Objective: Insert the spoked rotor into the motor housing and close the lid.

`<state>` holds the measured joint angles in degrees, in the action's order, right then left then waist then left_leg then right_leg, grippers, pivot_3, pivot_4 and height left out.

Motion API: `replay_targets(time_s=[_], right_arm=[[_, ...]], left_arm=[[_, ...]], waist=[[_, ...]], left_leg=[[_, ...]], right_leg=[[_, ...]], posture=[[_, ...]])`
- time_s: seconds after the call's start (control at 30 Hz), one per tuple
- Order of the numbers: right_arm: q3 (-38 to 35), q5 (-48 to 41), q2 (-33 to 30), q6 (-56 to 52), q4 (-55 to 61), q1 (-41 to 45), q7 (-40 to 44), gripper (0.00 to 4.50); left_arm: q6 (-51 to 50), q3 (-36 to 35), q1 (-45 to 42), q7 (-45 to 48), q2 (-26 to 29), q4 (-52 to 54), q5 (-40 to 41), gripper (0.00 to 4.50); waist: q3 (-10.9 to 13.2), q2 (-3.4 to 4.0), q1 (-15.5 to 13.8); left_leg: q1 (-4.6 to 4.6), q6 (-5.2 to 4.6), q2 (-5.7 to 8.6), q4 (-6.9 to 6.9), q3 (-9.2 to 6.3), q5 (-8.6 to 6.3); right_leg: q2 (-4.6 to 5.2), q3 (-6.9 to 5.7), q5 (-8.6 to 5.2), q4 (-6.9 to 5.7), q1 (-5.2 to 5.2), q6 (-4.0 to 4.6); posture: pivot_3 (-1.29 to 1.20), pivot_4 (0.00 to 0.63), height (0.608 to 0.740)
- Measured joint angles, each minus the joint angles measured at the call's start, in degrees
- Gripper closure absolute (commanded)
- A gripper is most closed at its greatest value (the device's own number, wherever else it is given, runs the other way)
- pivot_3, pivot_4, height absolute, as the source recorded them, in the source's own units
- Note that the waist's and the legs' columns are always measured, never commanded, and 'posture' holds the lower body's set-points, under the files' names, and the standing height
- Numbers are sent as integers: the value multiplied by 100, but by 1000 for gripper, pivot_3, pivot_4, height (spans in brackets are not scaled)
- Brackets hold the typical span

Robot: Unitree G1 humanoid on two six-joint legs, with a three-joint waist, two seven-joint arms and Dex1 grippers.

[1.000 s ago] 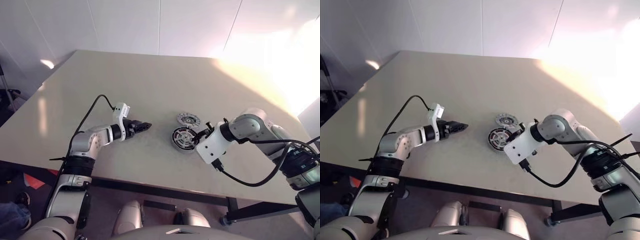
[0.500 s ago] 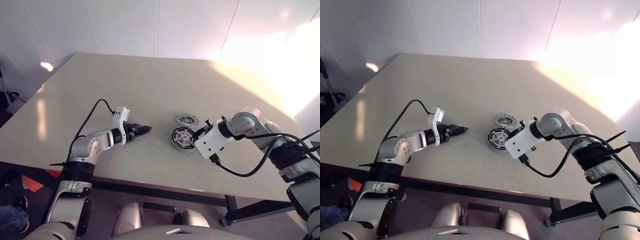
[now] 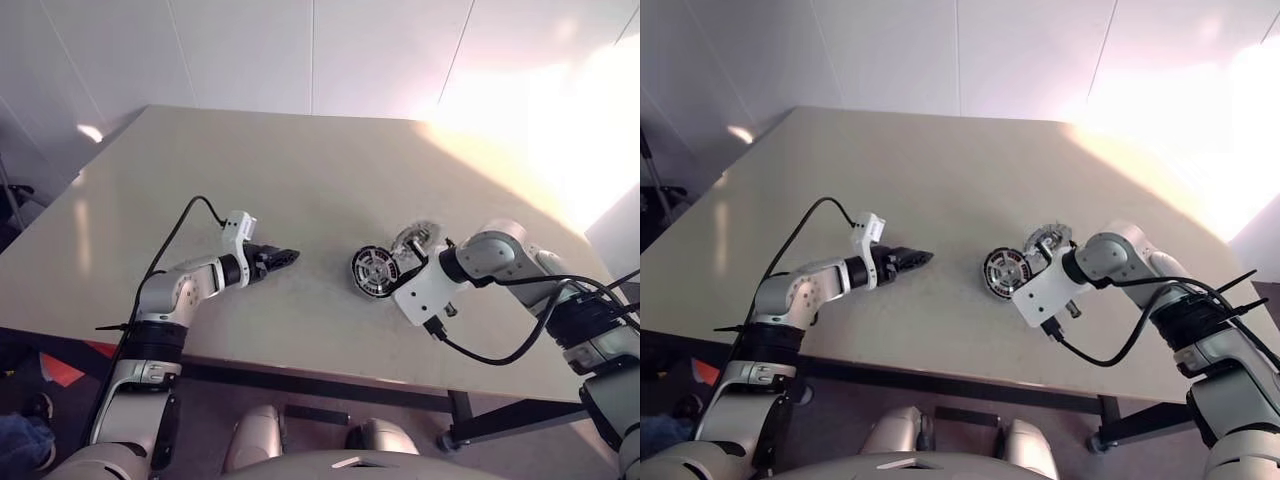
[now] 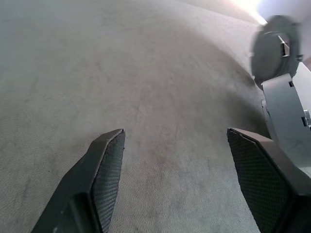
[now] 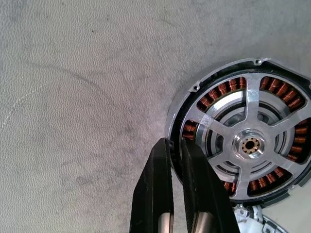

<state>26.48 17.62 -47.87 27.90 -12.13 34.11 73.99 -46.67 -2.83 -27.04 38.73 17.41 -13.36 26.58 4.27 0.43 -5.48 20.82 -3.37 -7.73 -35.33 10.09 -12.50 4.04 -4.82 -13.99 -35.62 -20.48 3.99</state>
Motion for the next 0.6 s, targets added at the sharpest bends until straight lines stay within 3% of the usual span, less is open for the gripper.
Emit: replay_targets(time_s=[0.2,0.27,0.43,0.6], right_arm=[[-74,-19,141,-355,79,-24,16,4491],[-127,-173,259,-910,192,-49,134,4491],[-242,-1020,859,-3878,1134,-137,554,4491],[-302,-1723,1262,-6536,1684,394,504,4491]], left_arm=[[58,-18,-49,-1,7,-44,-3,948],[76,-18,-50,-4,0,-56,-6,948],[126,-17,-39,-34,-83,-67,-5,948],[148,-27,90,-92,-143,8,2,948]], waist=[[0,-1,29],[0,-1,49],[4,5,110],[6,7,64]], left_leg=[[-2,1,-1,2,0,1],[-3,3,-3,3,0,2],[38,-11,-5,4,-1,15],[92,-14,-4,3,-1,15]], right_leg=[[-1,0,0,-1,-2,0],[-2,0,0,-3,-2,0],[-3,0,1,-12,-45,2],[-3,-1,1,-10,-95,3]], posture=[[0,0,740],[0,0,740],[0,0,740],[0,0,740]])
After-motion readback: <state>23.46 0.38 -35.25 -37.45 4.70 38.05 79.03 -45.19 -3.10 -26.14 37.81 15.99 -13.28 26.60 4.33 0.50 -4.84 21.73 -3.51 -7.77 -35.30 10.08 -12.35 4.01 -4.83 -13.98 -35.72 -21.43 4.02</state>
